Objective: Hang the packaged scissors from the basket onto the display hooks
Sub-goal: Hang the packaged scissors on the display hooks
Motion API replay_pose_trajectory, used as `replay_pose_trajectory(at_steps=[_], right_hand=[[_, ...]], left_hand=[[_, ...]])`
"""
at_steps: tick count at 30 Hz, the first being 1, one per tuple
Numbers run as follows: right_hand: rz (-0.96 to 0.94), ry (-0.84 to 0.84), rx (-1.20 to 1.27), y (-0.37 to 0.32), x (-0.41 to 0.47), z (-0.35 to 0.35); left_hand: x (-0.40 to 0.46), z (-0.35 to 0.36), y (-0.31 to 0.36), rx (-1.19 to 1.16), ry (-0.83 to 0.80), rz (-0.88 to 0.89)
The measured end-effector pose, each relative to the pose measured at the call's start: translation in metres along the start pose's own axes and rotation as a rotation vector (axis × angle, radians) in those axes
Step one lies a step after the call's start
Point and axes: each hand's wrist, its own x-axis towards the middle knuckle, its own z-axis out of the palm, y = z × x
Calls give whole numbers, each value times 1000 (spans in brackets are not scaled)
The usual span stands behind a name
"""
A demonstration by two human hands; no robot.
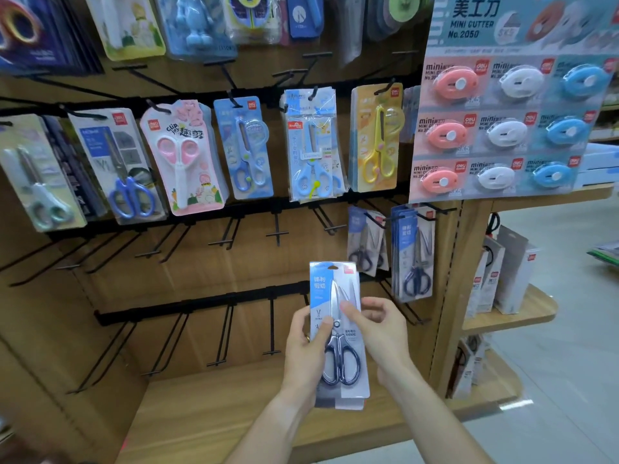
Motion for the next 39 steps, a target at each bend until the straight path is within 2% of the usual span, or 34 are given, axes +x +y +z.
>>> replay_pose_trajectory(at_steps=[8, 13, 18, 28, 33, 37, 39], right_hand=[[-11, -19, 141, -5, -5, -23], [-90, 73, 211, -31, 15, -39], [-99, 120, 163, -48, 45, -42], [-24, 157, 105, -57, 111, -20], [130, 121, 73, -42, 168, -8], [-3, 266, -56, -49, 104, -13], [-102, 215, 26, -42, 43, -16]], left_hand=[[-2, 3, -4, -37, 48, 14], [-1, -4, 2, -16, 51, 49], [-3, -12, 4, -10, 84, 32], [-3, -17, 14, -10, 45, 41], [3, -19, 16, -11, 18, 15], [4, -19, 13, -29, 0, 3], [3, -13, 8, -34, -20, -2]])
